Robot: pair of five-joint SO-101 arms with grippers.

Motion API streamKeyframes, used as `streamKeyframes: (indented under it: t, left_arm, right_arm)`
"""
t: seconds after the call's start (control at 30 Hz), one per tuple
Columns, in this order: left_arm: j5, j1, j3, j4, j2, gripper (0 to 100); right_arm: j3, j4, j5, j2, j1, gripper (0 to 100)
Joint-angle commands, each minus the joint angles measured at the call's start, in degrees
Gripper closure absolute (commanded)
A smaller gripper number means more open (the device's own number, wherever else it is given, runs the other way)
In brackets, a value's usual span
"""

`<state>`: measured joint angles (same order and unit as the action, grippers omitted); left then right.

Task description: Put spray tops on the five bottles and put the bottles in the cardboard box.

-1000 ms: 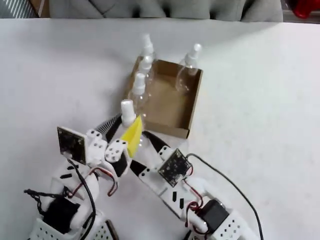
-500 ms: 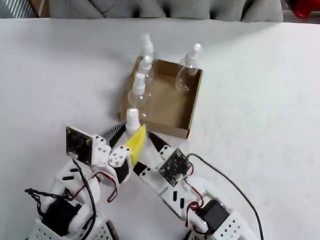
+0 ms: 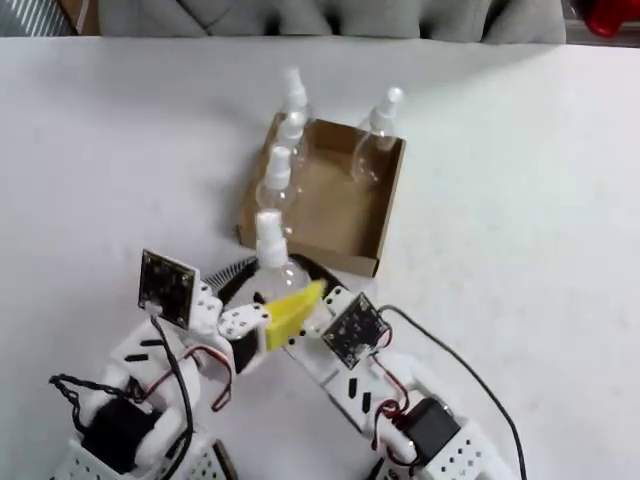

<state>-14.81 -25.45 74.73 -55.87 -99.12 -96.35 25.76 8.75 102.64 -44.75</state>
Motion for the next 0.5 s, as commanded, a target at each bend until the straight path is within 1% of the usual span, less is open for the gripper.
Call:
streamKeyframes:
  t: [0.0, 0.3, 0.47]
  left_arm:
    - [-0.53, -0.4, -0.7, 0.0, 0.13, 62]
    - [-0.62, -0.4, -2.64, -0.88, 0.13, 62]
    - [-0.53, -0.4, -9.85, -8.09, 0.13, 62]
  right_arm:
    - [-0.18, -1.45, 0.09, 0.75, 0.84, 98.2]
    - [-0.35, -1.54, 0.09, 0.75, 0.92, 98.2]
    - [-0.35, -1.54, 0.09, 0.75, 1.01, 98.2]
